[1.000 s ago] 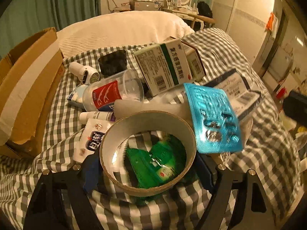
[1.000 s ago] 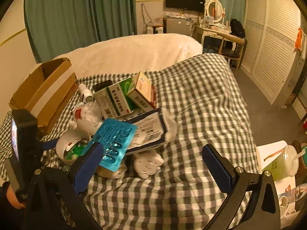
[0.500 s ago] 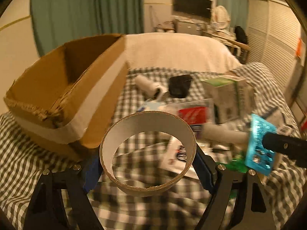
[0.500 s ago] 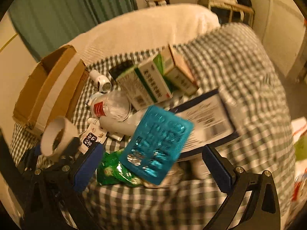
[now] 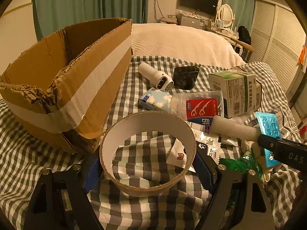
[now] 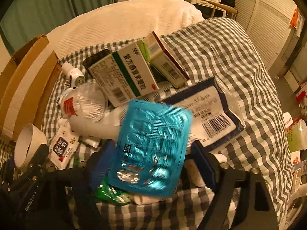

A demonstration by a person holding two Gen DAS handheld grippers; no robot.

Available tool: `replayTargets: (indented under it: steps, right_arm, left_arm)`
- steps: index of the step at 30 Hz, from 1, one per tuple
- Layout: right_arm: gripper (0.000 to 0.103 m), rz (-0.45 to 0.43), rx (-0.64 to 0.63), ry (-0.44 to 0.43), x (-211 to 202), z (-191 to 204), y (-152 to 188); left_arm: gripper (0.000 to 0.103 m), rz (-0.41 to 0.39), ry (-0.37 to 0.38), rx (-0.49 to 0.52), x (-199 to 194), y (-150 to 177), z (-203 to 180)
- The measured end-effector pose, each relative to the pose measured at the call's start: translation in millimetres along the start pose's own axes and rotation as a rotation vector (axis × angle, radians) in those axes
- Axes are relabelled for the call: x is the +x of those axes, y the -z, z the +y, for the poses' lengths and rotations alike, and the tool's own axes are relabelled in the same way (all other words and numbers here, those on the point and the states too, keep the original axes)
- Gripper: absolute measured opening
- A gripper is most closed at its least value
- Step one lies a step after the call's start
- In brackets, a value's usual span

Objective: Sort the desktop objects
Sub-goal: 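Grasp the white cardboard ring with left tool while right tool grasps blue blister pack, then carry both items over the cardboard box and open both tools to drop them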

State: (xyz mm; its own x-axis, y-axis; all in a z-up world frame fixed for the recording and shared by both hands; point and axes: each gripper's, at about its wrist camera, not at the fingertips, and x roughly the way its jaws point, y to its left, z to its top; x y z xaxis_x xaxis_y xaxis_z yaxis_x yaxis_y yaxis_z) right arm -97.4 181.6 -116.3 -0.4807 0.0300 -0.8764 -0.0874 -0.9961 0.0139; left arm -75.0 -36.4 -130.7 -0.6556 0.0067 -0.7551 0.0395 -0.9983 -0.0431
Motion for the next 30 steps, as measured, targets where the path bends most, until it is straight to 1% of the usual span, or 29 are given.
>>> replayTargets:
  steps: [9, 17, 23, 27, 30]
  right_arm:
    - [0.068, -0.027, -0.051, -0.048, -6, -2, 5]
    - [0.068, -0.079, -0.056, -0.123, -39, -8, 8]
    - [0.068, -0.116, -0.069, -0.203, -69, -3, 4]
    - [0.068, -0.152, -0.11, -0.268, -95, 7, -3]
    - [0.068, -0.189, -0.161, -0.319, -116, 24, -14]
  left_arm:
    - [0.085, -0.023, 0.001, -0.004, -4, 1, 1]
    - [0.085, -0.065, 0.004, -0.003, -25, -3, 0]
    - [0.085, -0.135, 0.008, -0.02, -63, -19, 5]
    - [0.085, -0.2, -0.015, -0.032, -92, -37, 16]
    - [0.085, -0.264, -0.053, -0.045, -114, -58, 31]
